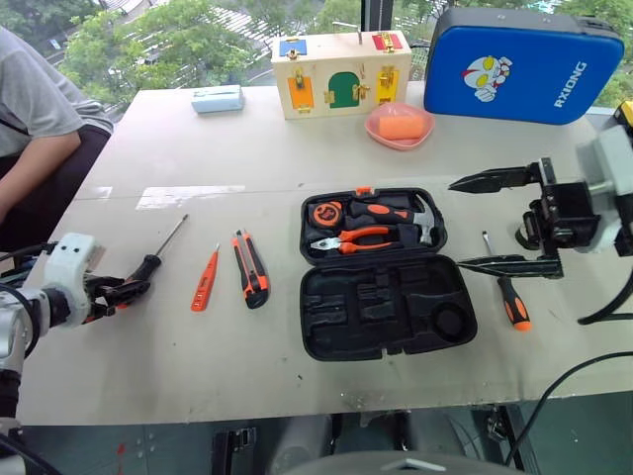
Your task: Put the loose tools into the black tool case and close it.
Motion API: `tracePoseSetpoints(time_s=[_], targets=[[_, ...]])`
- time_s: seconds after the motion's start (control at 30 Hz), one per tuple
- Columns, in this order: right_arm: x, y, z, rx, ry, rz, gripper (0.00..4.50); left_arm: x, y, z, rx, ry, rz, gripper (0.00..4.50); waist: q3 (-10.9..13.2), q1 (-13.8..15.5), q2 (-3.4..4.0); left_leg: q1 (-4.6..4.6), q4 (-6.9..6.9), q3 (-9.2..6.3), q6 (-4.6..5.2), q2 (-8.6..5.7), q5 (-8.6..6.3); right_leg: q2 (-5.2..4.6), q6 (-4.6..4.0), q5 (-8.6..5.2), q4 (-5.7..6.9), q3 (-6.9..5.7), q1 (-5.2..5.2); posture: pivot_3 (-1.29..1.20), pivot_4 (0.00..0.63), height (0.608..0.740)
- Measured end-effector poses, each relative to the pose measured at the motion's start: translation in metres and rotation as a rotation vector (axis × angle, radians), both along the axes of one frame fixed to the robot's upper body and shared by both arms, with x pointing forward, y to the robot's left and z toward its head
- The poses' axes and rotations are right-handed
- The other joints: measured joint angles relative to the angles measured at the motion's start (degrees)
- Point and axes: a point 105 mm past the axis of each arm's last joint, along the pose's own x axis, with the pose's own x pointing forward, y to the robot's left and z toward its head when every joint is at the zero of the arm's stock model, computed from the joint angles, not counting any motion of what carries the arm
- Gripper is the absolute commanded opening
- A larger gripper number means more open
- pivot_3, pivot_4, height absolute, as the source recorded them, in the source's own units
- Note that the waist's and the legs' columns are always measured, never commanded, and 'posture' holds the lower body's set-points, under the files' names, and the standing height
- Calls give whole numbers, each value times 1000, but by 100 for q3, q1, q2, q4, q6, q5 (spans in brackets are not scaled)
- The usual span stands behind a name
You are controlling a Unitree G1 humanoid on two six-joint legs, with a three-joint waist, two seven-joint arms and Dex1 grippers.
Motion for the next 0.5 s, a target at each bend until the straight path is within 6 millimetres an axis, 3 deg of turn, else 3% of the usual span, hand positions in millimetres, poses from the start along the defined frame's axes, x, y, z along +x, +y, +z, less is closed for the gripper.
tracePoseSetpoints(time_s=[0.13,0.2,0.3,0.4,0.5], targets=[[1,-1,-2,-14,-19,-12,4500,4,0,0,-3,-25,-26,1084,0,20,0,4,4,-2,8,-1,-4,-1,0,0,16,0,0,0,150,735],[2,-8,-11,-43,6,-38,4500,14,-11,10,-5,-53,-91,1084,4,77,-18,-5,17,-15,10,-1,-5,1,0,0,18,-15,0,0,150,735],[1,-13,-18,-57,36,-53,4500,32,-40,45,-3,-152,-247,1084,11,121,-49,-9,22,-14,-2,-1,2,0,0,0,16,-14,1,0,150,735],[-6,-27,-27,-94,80,-100,4500,39,-125,107,36,-273,-717,1084,13,145,-57,-20,23,-17,-3,-7,2,-9,0,0,-1,-23,6,0,150,735],[-10,-33,-33,-109,98,-126,4500,31,-167,115,45,-259,-939,1084,9,79,-47,-11,16,-7,-3,-6,3,-2,1,0,1,-23,6,0,150,735]])
